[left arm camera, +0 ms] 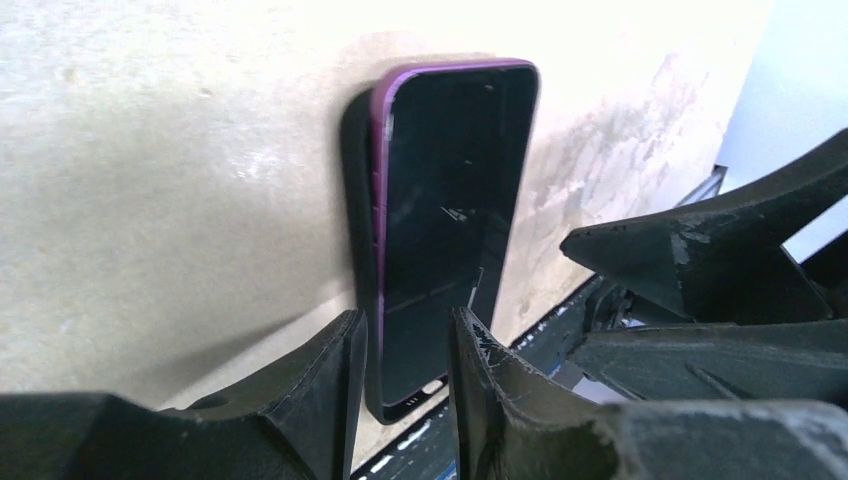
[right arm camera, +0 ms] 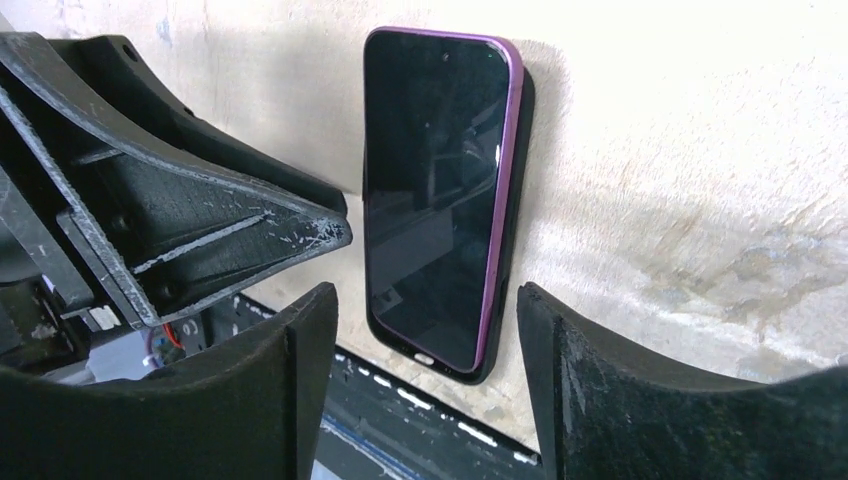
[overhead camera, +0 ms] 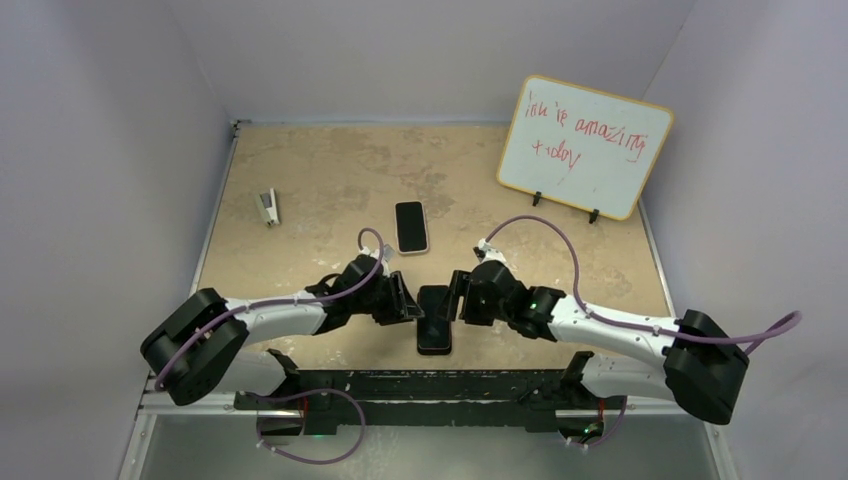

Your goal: Put the phone into the phone case

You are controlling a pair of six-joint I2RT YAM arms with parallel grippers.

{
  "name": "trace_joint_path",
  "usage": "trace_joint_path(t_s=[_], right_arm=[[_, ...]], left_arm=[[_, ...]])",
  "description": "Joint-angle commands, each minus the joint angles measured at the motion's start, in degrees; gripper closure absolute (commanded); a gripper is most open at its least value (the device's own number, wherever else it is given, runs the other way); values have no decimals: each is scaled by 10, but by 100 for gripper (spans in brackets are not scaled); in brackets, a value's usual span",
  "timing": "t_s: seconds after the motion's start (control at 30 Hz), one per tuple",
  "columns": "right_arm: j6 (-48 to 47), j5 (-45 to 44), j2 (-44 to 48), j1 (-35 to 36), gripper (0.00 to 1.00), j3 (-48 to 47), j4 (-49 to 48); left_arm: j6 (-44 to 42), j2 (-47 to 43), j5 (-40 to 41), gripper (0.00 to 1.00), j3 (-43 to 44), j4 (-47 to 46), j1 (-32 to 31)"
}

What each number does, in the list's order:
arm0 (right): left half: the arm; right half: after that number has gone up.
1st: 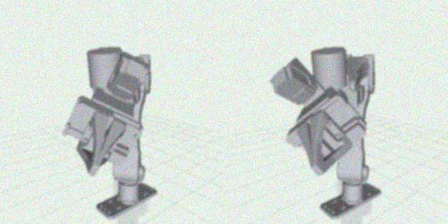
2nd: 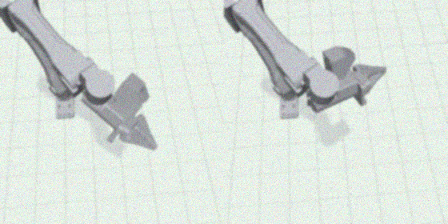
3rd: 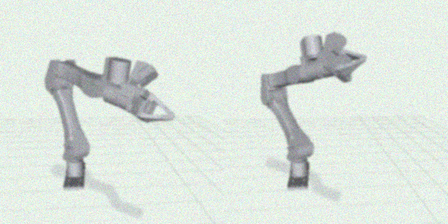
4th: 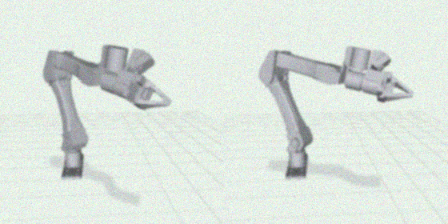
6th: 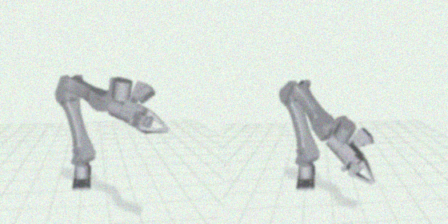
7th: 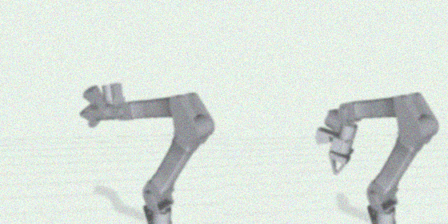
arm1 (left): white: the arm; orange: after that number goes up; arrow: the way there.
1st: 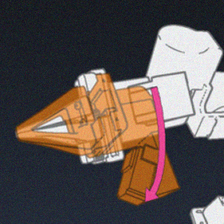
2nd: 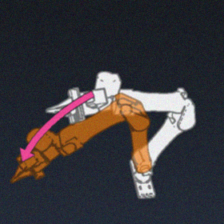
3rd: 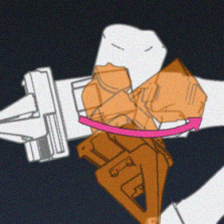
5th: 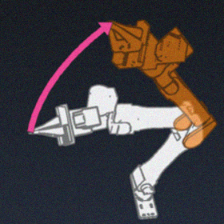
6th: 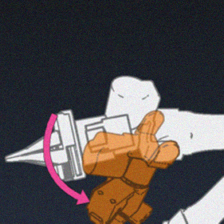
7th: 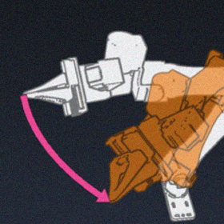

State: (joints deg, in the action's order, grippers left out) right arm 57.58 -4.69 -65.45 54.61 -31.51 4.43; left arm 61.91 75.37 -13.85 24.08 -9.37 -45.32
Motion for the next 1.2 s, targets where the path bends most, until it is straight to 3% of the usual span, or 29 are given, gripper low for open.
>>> trace_joint_path(t_s=[0.0, 0.33, 0.57, 0.97, 1.17], right_arm=[[13, -14, -16, -8, 31, 20, -61], [22, 17, -85, -8, 21, 45, -155], [32, 78, -116, -7, 17, 33, -190], [128, 182, -33, -27, 17, 118, -460], [130, 194, -65, -26, 17, 118, -501]], left_arm=[[-8, 26, 0, 63, 16, 4, 9], [-8, 39, -19, 69, -2, -31, 9], [-14, 49, -30, 81, -3, -36, 9], [-6, 17, -41, 81, -37, -54, 10], [-13, 6, -42, 79, -39, -54, 10]])
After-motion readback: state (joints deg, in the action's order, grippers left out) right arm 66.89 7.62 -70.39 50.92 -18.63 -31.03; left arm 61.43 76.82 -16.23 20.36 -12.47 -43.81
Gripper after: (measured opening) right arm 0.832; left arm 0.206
